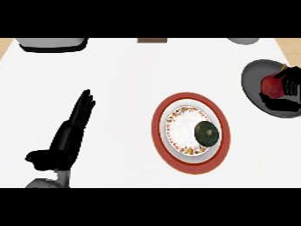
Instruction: Pick the pear from the plate and place it in the pan
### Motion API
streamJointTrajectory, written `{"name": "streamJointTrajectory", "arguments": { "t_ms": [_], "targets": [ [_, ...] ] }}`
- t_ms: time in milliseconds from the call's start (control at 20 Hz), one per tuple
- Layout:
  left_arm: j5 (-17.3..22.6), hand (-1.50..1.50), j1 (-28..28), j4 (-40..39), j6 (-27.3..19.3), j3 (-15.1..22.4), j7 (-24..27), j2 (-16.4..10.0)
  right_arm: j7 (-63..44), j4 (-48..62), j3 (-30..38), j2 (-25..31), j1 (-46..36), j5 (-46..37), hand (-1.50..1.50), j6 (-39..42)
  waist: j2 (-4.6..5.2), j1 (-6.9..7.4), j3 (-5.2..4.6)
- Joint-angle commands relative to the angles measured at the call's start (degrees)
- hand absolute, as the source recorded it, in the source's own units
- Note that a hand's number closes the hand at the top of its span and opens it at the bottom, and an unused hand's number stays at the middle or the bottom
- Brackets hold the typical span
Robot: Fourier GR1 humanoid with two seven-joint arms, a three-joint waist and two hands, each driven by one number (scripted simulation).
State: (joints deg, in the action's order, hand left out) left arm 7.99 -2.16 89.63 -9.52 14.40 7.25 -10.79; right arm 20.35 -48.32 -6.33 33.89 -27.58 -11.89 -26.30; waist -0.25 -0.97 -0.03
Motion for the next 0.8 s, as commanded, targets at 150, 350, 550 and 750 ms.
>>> {"name": "streamJointTrajectory", "arguments": {
  "t_ms": [150, 350, 550, 750],
  "targets": [
    [-0.68, 0.00, -1.80, -2.32, 2.33, -0.01, 2.24, 0.74, 12.94, 14.05, 11.30, -0.49, -4.77, 3.97, 1.50, -5.84, 0.81, 2.10, 0.18],
    [-2.00, 0.00, 2.82, 3.24, 0.88, 2.78, 0.64, 1.94, 16.17, 26.22, 13.62, 0.26, -13.85, 2.86, 1.50, -5.34, 0.97, 3.58, 0.22],
    [-0.46, 0.00, 1.57, 2.04, 3.36, 1.08, 1.28, 0.77, 22.44, 32.59, 16.46, 2.02, -14.69, 3.91, 1.50, -4.20, 1.45, 4.31, 0.31],
    [-1.26, 0.00, -1.11, 2.36, 3.27, 1.84, -0.42, 1.06, 13.38, 37.97, 12.86, 5.47, -18.31, 0.45, 1.50, 3.10, 2.03, 6.02, 0.30]
  ]
}}
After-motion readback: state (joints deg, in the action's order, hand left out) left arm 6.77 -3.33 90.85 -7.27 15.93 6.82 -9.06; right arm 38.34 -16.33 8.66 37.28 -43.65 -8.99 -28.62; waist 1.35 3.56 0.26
